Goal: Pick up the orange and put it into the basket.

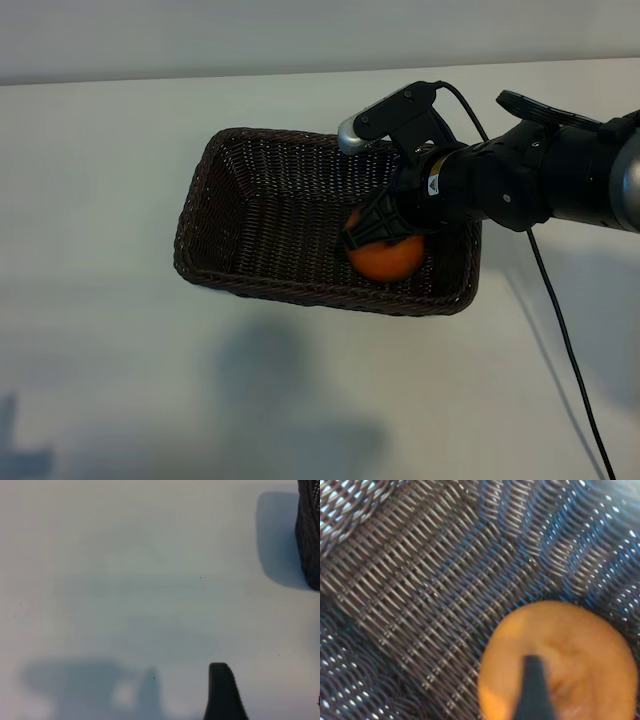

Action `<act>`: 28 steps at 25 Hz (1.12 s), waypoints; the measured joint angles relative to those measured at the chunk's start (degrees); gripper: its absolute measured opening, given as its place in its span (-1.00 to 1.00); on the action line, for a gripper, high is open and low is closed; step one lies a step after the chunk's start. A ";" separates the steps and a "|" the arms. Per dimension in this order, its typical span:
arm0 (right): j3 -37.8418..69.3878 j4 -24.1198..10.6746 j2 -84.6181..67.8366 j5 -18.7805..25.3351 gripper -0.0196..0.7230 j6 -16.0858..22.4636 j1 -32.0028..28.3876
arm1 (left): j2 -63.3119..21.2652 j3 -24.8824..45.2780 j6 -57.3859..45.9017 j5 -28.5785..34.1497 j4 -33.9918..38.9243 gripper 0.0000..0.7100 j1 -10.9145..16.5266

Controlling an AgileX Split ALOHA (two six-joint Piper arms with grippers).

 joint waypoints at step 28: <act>0.00 -10.01 -31.30 11.33 0.85 4.26 -25.48 | 0.00 0.00 0.00 0.00 0.00 0.35 0.00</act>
